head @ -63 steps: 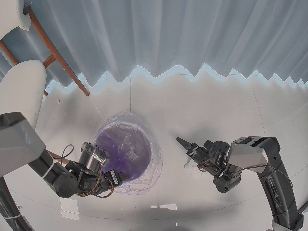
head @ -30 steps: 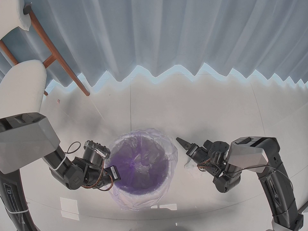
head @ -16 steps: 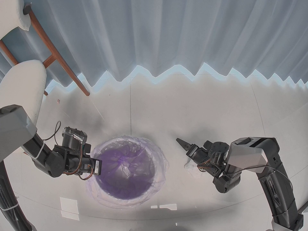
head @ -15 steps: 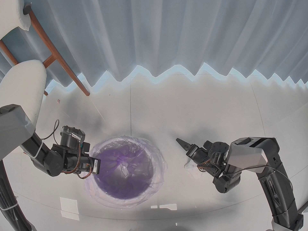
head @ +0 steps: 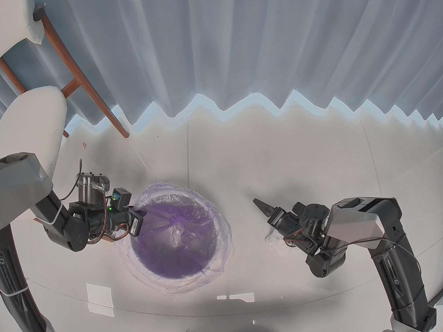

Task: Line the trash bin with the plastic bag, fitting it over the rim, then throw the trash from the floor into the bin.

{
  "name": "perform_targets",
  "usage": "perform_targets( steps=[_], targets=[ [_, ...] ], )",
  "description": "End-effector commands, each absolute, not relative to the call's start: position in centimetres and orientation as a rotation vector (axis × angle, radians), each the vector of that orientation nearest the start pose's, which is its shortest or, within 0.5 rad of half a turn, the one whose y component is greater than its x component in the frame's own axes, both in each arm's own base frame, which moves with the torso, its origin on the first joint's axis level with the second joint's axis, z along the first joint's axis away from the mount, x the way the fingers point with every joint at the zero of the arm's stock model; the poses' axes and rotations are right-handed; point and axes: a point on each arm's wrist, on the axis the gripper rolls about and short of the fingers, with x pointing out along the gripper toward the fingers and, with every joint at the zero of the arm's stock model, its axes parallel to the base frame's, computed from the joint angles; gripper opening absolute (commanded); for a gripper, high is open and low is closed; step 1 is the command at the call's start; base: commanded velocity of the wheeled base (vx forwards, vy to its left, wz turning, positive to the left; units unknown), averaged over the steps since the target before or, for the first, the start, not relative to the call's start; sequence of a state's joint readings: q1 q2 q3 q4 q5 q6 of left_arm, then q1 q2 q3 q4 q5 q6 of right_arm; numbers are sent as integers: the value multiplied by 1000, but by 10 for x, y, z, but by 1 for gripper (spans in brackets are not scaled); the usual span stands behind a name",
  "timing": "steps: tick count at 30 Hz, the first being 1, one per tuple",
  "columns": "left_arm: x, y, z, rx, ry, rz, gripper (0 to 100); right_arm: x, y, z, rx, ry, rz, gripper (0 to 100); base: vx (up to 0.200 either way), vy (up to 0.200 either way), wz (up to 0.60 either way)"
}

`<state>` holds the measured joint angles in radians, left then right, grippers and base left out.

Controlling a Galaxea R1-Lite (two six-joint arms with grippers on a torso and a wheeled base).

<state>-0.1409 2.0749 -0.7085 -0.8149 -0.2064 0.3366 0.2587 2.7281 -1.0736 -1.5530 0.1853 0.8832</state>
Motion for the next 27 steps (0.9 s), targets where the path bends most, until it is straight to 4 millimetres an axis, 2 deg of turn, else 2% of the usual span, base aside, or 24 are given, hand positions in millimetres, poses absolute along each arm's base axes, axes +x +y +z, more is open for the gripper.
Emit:
perform_targets(
  steps=[1,4,5,10,14,18,19,21,22,23,24,27],
  targets=[
    [349,-45,27,341,506,-444,0,422,116,-69,865,274,378,100,0,0,0],
    [350,-45,30,344,495,-443,0,422,116,-69,865,274,378,100,0,0,0],
    [350,-45,30,344,495,-443,100,422,116,-69,865,274,378,100,0,0,0],
    [349,-48,50,349,431,-444,100,422,116,-69,865,274,378,100,0,0,0],
    [345,-49,77,358,309,-427,100,422,116,-70,863,275,378,100,0,0,0],
    [334,-48,95,352,252,-415,100,422,116,-69,863,274,378,100,0,0,0],
    [326,-48,99,333,252,-415,100,422,116,-70,862,275,378,100,0,0,0],
    [326,-48,99,333,252,-415,100,422,116,-70,862,275,378,100,0,0,0],
    [316,-50,92,299,295,-428,100,422,116,-71,854,275,378,100,0,0,0],
    [313,-50,85,292,323,-430,100,421,116,-73,845,277,377,100,0,0,0],
    [313,-50,85,292,323,-430,100,421,116,-73,845,277,377,100,0,0,0],
    [322,-52,62,291,359,-437,100,421,116,-73,834,276,377,100,0,0,0]
  ],
)
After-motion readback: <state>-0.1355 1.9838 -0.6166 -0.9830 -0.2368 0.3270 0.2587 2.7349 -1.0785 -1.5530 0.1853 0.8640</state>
